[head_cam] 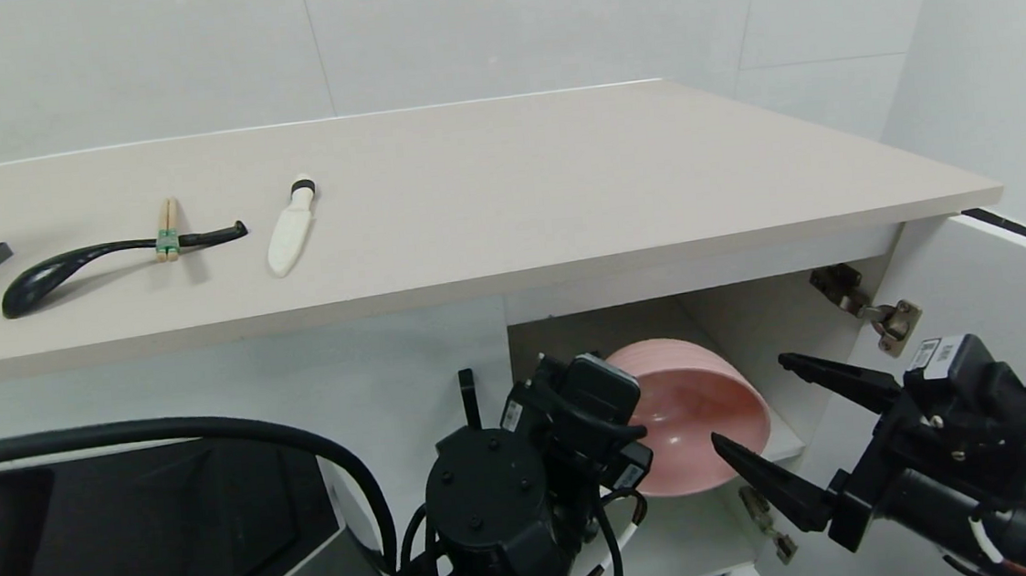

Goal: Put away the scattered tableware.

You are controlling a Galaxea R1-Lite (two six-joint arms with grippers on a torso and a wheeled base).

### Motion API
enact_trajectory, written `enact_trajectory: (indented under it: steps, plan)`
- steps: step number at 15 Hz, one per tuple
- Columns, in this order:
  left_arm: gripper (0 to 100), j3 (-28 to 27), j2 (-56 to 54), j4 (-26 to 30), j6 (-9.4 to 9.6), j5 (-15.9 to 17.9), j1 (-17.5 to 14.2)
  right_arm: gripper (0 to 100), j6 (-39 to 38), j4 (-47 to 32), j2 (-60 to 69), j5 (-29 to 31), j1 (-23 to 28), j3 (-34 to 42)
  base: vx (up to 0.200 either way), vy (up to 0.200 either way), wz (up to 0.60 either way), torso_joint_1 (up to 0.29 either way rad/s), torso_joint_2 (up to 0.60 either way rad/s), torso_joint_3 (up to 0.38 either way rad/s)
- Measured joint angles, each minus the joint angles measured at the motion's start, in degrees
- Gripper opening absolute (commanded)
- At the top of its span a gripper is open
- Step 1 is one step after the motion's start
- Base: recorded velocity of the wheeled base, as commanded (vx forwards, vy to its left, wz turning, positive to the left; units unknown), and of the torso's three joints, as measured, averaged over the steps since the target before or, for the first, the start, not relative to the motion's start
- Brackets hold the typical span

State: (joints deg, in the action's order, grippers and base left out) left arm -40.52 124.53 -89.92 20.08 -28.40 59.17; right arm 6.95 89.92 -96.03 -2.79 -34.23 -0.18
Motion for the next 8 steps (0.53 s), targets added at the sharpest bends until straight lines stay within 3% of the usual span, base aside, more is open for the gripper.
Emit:
enact_trajectory:
  steps: [3, 6, 8]
  plan:
    - [0, -0.11, 0.11, -0.02, -1.22, 0.0, 0.59, 100, -0.02, 0.0, -0.28, 0.01, 0.5, 0.0, 0.0, 0.0, 0.0, 0.0, 0.0, 0.0]
    - [0, -0.22, 0.17, -0.02, -4.18, -0.83, 1.35, 100, -0.02, 0.02, -0.37, 0.0, 1.66, 0.0, 0.0, 0.0, 0.0, 0.0, 0.0, 0.0]
    - [0, -0.57, 0.37, -0.02, -5.08, -3.64, 1.4, 100, -0.02, 0.02, -0.45, 0.01, 2.16, 0.0, 0.0, 0.0, 0.0, 0.0, 0.0, 0.0]
